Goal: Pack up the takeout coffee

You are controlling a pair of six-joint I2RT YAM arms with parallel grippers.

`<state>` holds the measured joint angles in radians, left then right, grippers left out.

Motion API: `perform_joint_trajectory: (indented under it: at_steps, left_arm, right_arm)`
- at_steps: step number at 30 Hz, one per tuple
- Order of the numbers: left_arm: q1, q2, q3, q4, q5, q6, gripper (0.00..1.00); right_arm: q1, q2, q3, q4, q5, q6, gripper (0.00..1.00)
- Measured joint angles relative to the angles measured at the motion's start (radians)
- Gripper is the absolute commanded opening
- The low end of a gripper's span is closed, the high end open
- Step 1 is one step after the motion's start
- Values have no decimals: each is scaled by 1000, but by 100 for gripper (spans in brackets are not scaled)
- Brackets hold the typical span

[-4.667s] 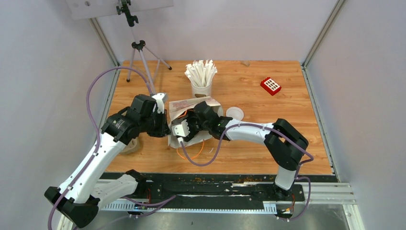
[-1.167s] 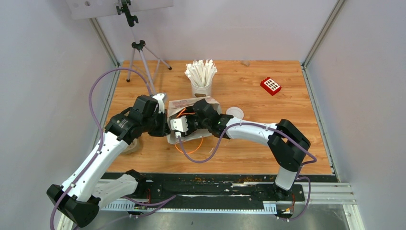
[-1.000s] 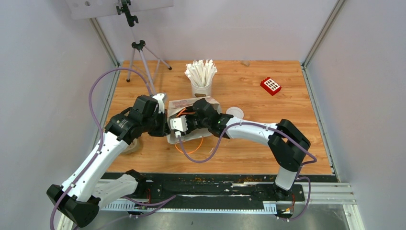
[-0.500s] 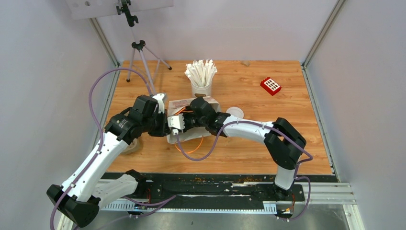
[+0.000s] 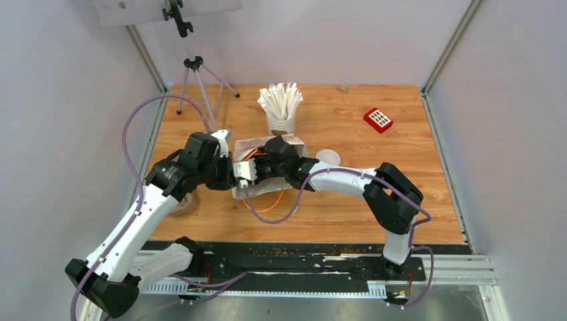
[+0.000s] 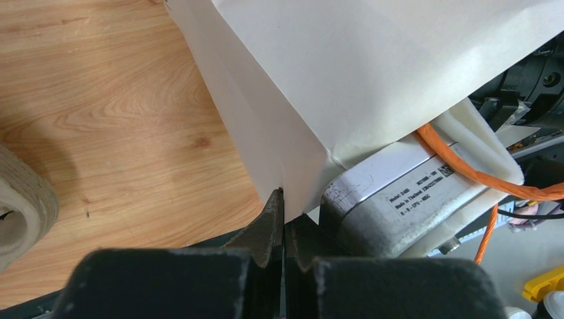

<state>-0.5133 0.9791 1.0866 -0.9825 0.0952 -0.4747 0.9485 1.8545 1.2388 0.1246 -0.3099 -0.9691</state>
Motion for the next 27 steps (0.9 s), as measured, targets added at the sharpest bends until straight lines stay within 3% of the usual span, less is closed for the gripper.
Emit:
perform_joint_trajectory:
  at_steps: [27]
  left_arm:
    - [10, 0, -15, 15, -8, -19, 0]
  right_arm:
    - [0, 26, 0, 35, 25, 8, 36]
